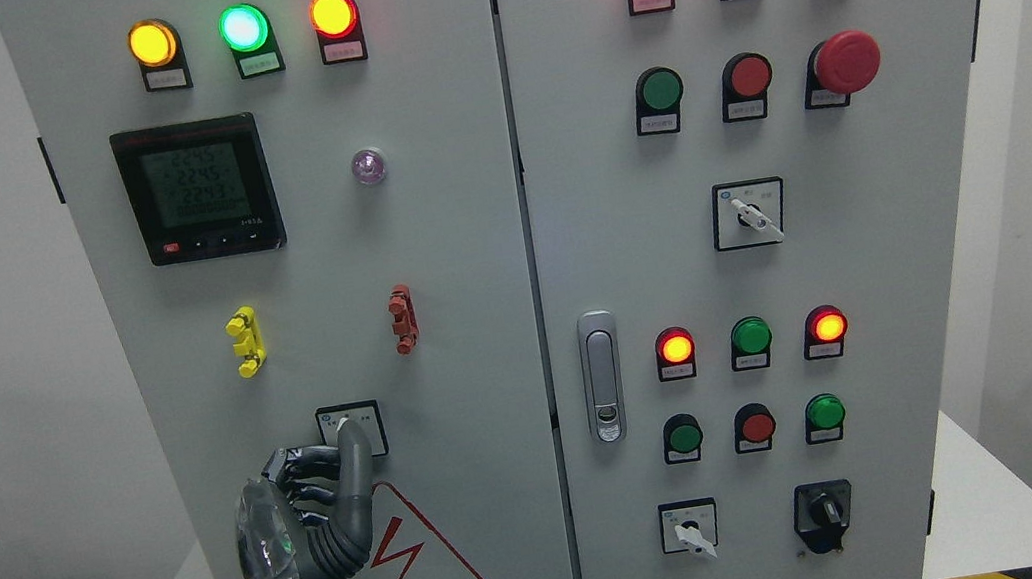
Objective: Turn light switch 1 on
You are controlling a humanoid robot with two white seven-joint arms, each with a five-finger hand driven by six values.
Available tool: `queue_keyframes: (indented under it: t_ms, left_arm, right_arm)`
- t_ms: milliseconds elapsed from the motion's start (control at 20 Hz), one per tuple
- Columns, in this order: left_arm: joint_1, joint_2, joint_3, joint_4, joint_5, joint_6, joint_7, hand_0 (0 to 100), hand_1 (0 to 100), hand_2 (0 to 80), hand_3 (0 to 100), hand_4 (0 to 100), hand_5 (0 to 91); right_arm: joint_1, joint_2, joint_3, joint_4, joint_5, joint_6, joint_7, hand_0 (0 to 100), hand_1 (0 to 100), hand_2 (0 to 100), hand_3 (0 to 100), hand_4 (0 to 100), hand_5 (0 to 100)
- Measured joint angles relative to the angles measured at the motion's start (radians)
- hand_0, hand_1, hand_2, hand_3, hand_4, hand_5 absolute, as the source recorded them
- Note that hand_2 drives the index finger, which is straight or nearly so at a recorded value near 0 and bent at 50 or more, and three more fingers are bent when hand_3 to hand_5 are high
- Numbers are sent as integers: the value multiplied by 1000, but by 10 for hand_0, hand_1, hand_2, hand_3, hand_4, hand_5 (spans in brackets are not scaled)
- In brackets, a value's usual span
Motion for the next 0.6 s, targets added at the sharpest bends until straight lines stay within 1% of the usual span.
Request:
queue_keyframes:
  t_ms: [301, 451, 601]
  left_arm:
    - [-1, -1, -3, 1, -1, 7, 0, 258, 387, 560, 690, 759, 730]
    - [-1, -1, -3, 1, -1, 9, 1, 241, 421, 563, 696, 761, 735]
    - [-1, -1, -4, 1, -1, 9, 2, 216, 431, 567, 702, 762, 736]
  right_arm:
    - [0, 0, 0, 0, 0, 0, 0, 120, 389, 0, 0, 0, 0]
    - [0, 0, 0, 0, 0, 0, 0, 120, 389, 0, 0, 0, 0]
    - [0, 0, 0, 0, 0, 0, 0, 120, 389, 0, 0, 0, 0]
